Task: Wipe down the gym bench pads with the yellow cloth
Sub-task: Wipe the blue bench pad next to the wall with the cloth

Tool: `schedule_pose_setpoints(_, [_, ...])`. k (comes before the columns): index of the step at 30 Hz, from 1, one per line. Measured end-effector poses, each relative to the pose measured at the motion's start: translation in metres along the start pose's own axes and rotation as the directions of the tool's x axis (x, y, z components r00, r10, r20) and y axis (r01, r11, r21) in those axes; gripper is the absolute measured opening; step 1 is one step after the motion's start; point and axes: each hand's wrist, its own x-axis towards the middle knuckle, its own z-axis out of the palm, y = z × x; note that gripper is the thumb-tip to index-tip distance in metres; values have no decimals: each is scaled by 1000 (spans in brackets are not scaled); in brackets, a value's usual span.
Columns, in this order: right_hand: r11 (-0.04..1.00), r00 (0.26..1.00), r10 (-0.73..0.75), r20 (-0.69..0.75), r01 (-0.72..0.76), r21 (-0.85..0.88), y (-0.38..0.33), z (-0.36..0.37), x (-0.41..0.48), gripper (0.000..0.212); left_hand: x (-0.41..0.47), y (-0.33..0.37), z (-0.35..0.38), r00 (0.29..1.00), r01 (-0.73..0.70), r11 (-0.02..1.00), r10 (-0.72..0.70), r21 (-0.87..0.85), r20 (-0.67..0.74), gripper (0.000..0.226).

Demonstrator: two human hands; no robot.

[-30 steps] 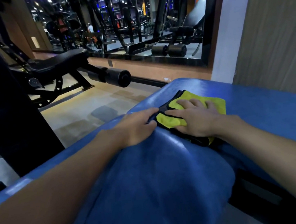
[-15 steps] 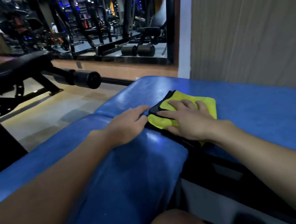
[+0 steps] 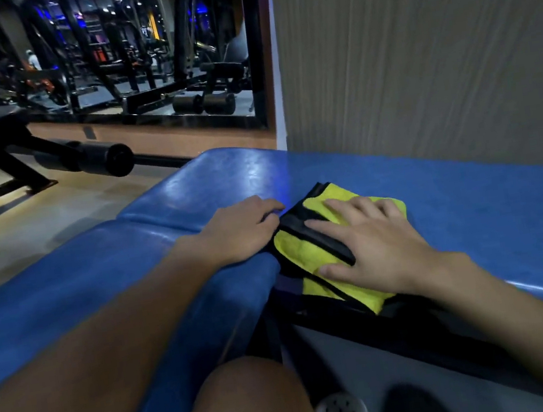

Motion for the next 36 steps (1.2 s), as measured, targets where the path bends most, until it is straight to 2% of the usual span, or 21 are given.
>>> schedule_pose_setpoints(5, [997,1000,19,-8,-19,-70,-21,16,21,76,-8,-8,2,999,-51,998,51,39,1,66])
schedule_pose_setpoints(10, [992,996,76,-52,-81,-93,-9,18,-7,75,-13,-1,-3,995,-58,982,42,180,95,84])
schedule_pose_setpoints(15, [961,960,199,-196,-231,-155,20,28,-59,71,-9,8,4,991,-75,956,39,285,129,107])
schedule_pose_setpoints(19, [925,928,298,-223,-339,-174,-12,32,-40,71,-5,10,9,994,-64,952,35,298,102,105])
schedule_pose_setpoints(22, [935,935,270,-230,-312,-170,-22,34,-23,74,-4,12,11,995,-54,953,26,298,99,108])
schedule_pose_setpoints(26, [949,939,226,-260,-272,-157,12,34,-50,69,-6,18,13,994,-71,948,41,311,102,108])
schedule_pose_setpoints(29, [927,893,301,-335,-357,-119,42,36,-87,72,-5,36,17,982,-180,948,156,262,109,103])
schedule_pose_setpoints(32, [877,825,398,-402,-471,-99,44,40,-110,73,0,60,27,952,-295,932,268,209,147,86])
schedule_pose_setpoints(34, [836,773,467,-430,-544,-70,31,44,-106,71,4,70,34,941,-325,920,292,217,172,73])
schedule_pose_setpoints(36, [815,754,488,-440,-574,-78,22,49,-99,68,7,75,37,938,-334,903,288,271,195,71])
